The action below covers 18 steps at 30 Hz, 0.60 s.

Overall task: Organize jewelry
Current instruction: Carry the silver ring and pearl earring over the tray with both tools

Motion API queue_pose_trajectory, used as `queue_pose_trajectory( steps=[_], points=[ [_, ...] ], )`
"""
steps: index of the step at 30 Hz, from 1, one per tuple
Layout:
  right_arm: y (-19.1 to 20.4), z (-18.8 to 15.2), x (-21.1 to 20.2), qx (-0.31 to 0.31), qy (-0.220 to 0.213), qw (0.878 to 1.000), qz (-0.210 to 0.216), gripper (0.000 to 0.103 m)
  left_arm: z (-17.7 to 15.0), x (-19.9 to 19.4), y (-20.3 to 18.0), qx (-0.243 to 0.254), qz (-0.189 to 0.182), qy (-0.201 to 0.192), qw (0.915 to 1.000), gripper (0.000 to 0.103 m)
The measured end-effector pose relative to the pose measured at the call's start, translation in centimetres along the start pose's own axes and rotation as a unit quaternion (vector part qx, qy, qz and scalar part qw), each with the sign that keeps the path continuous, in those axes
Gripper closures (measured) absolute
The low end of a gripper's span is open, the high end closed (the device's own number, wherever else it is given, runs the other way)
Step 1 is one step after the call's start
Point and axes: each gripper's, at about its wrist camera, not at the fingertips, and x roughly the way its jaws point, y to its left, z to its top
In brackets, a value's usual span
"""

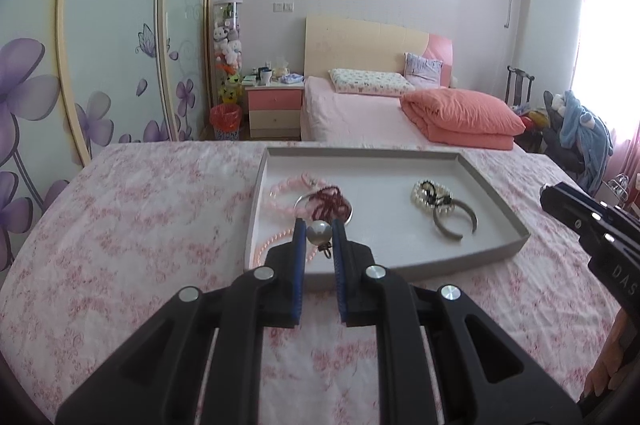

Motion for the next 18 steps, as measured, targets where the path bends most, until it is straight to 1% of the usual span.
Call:
queue_pose_trajectory(
  steps=[4, 9, 13, 18],
  points=[
    [-0.1, 1.1, 0.6, 0.001, -0.018, 1.000, -0.001, 0.080, 0.9, 0.8, -0.2, -0.001, -0.006, -0.005, 1.0000, 0.089],
    [-0.3, 2.2, 2.5, 0.006, -0.025, 1.000, -0.005, 0.080, 2.0, 2.5, -0.6, 0.001, -0.010, -0.004, 0.9999, 0.089],
    [-0.6, 2.5, 4.5, 0.008, -0.015, 1.000, -0.009, 0.080, 2.5, 4.2, -1.1, 0.006, -0.013, 0.001, 0.9999, 0.089],
    [-0.7, 2.3, 7.2, 0.015, 0.010, 1.000, -0.008, 0.080, 2.8, 6.7, -1.5, 0.003, -0.021, 0.022, 0.9995, 0.089]
  ],
)
